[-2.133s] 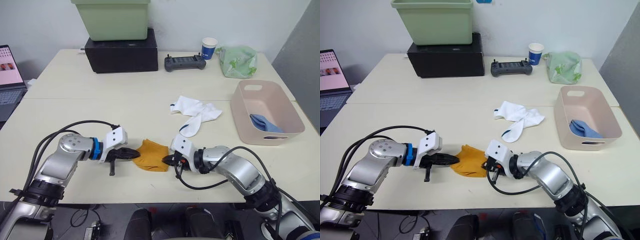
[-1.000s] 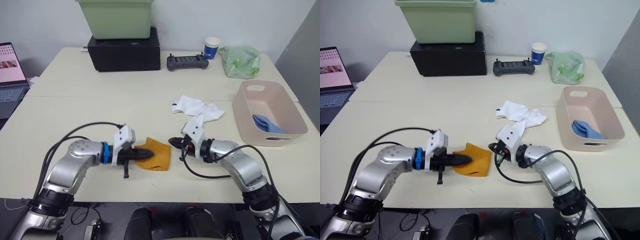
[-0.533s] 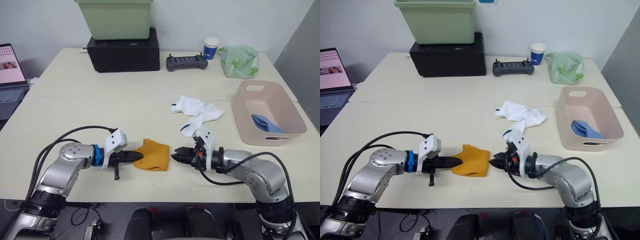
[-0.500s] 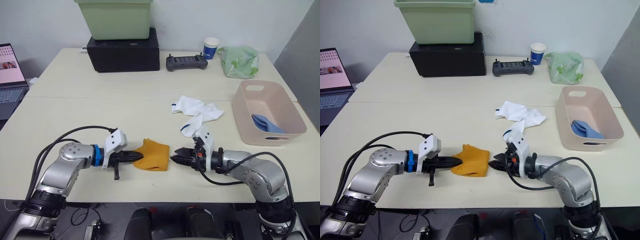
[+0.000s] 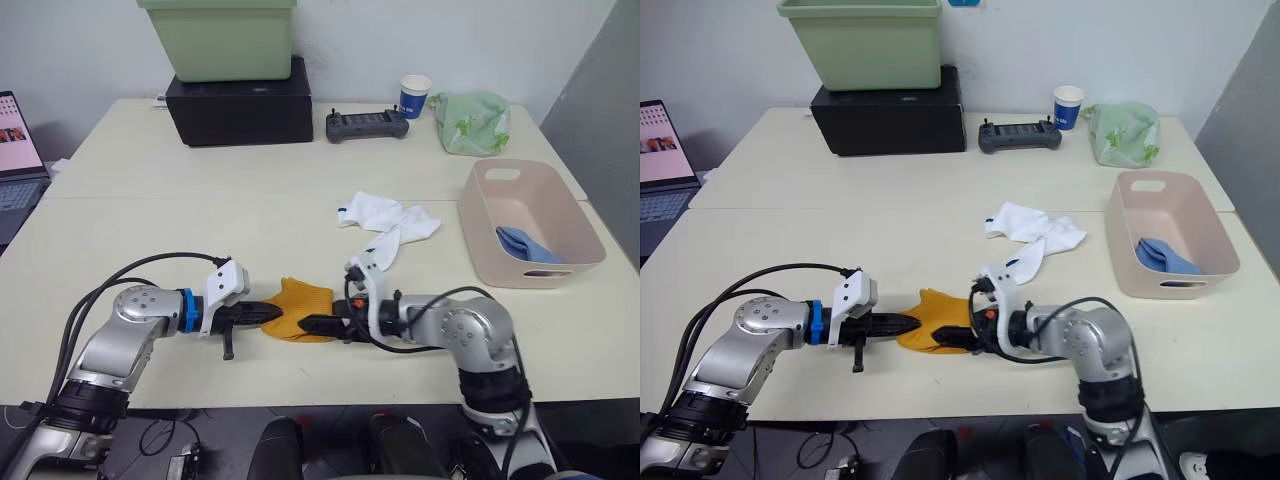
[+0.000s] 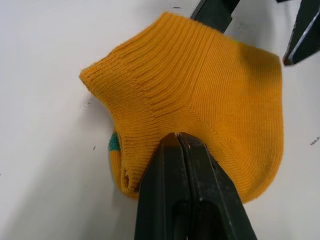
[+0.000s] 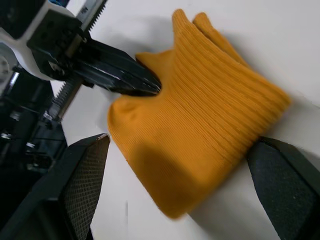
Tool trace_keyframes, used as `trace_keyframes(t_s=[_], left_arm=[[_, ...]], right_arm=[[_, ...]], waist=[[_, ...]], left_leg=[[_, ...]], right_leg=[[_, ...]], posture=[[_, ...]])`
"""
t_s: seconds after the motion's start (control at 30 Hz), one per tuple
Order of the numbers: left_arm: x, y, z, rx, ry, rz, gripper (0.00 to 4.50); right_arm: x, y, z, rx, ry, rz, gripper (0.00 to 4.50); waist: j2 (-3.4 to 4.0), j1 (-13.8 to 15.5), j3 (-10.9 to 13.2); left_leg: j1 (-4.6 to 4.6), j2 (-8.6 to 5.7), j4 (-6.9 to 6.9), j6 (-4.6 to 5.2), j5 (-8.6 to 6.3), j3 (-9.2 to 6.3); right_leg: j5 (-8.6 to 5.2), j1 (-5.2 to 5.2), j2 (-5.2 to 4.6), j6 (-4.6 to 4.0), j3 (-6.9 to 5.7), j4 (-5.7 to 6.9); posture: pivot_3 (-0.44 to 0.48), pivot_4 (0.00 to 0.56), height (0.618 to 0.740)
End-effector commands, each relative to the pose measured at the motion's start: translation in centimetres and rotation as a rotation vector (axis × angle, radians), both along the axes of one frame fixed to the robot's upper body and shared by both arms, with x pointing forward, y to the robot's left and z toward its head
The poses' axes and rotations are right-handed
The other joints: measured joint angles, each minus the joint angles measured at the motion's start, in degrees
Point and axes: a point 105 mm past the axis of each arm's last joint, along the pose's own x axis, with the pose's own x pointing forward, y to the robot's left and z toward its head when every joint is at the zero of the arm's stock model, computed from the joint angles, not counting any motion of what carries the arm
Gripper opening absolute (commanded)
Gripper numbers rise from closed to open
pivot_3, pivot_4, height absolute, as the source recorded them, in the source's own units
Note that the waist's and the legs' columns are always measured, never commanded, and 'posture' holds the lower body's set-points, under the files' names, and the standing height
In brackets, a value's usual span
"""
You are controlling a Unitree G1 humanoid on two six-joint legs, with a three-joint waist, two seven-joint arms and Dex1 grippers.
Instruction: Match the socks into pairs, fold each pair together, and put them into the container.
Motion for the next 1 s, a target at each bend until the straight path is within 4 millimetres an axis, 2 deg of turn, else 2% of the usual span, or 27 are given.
trace_keyframes(t_s=[0.03, 0.2, 0.27, 0.5, 0.57, 0.67, 0.83, 0.9, 1.0], left_arm=[[0.2, 1.1, -0.4, 0.037, 0.008, 0.048, 0.00], [0.1, 1.3, -0.3, 0.030, 0.009, 0.059, 0.00], [0.0, 1.3, -0.3, 0.024, 0.011, 0.062, 0.00], [0.6, 0.9, 0.9, -0.051, -0.027, 0.090, 0.00], [0.6, 0.4, 2.0, -0.128, -0.021, 0.090, 0.00], [0.7, -0.4, 3.5, -0.210, 0.015, 0.100, 0.00], [1.0, -4.6, 7.1, -0.295, 0.028, -0.039, 0.00], [1.0, -6.0, 7.8, -0.294, 0.026, -0.100, 0.38], [1.0, -10.5, 8.8, -0.294, 0.011, -0.284, 1.17]], right_arm=[[0.5, 1.2, -0.2, 0.019, 0.016, 0.005, 4.48], [1.2, 1.6, 0.0, 0.037, -0.008, -0.003, 4.48], [1.2, 1.5, 0.1, 0.043, -0.011, -0.007, 4.07], [0.6, 0.9, -0.1, 0.055, -0.018, -0.033, 1.71], [0.4, 0.4, -0.2, 0.064, -0.027, -0.062, 0.93], [0.1, -1.0, -0.3, 0.039, -0.090, -0.077, 0.01], [-1.1, -5.9, -1.0, -0.039, -0.154, -0.135, 0.01], [-1.8, -7.2, -0.9, -0.050, -0.168, -0.155, 0.00], [-3.0, -11.1, -0.9, -0.068, -0.194, -0.325, 0.00]], waist=[[0.00, 0.00, 0.00], [0.01, -0.01, 0.00], [0.01, -0.01, 0.00], [0.01, 0.13, 0.01], [0.01, 0.19, 0.01], [0.00, 0.20, 0.02], [-0.06, 1.89, 0.04], [-0.07, 1.83, 0.03], [-0.07, 2.20, 0.03]], left_leg=[[0.00, 0.01, 0.00, 0.00, 0.00, 0.00], [0.00, 0.02, 0.00, 0.00, 0.00, 0.00], [0.00, 0.02, -0.01, 0.00, 0.00, 0.00], [-0.03, 0.04, -0.04, 0.00, 0.00, 0.00], [-0.06, 0.04, -0.04, 0.00, 0.00, -0.01], [-0.10, 0.06, -0.03, 0.00, 0.00, -0.03], [-0.23, -0.09, 0.05, 0.00, 0.00, 0.03], [-0.23, -0.14, 0.08, 0.00, 0.00, 0.05], [-0.26, -0.20, 0.09, 0.00, 0.00, 0.09]], right_leg=[[0.00, 0.00, 0.00, 0.00, 0.01, 0.00], [0.00, -0.01, -0.01, 0.00, 0.01, 0.00], [0.00, -0.01, -0.01, 0.00, 0.00, 0.00], [0.00, -0.03, -0.04, 0.00, 0.01, -0.01], [0.00, -0.06, -0.05, 0.00, 0.00, -0.02], [0.00, -0.06, -0.05, 0.01, -0.02, -0.03], [-0.02, 0.05, -0.17, 0.06, -0.17, -0.21], [-0.01, 0.07, -0.20, 0.08, -0.10, -0.26], [-0.02, 0.07, -0.22, 0.13, -0.07, -0.28]], posture=[[0.000, 0.150, 0.735], [0.000, 0.150, 0.735], [0.000, 0.150, 0.735], [0.000, 0.150, 0.735], [0.000, 0.150, 0.735], [0.000, 0.150, 0.735], [0.000, 0.150, 0.735], [0.000, 0.150, 0.735], [0.000, 0.150, 0.735]])
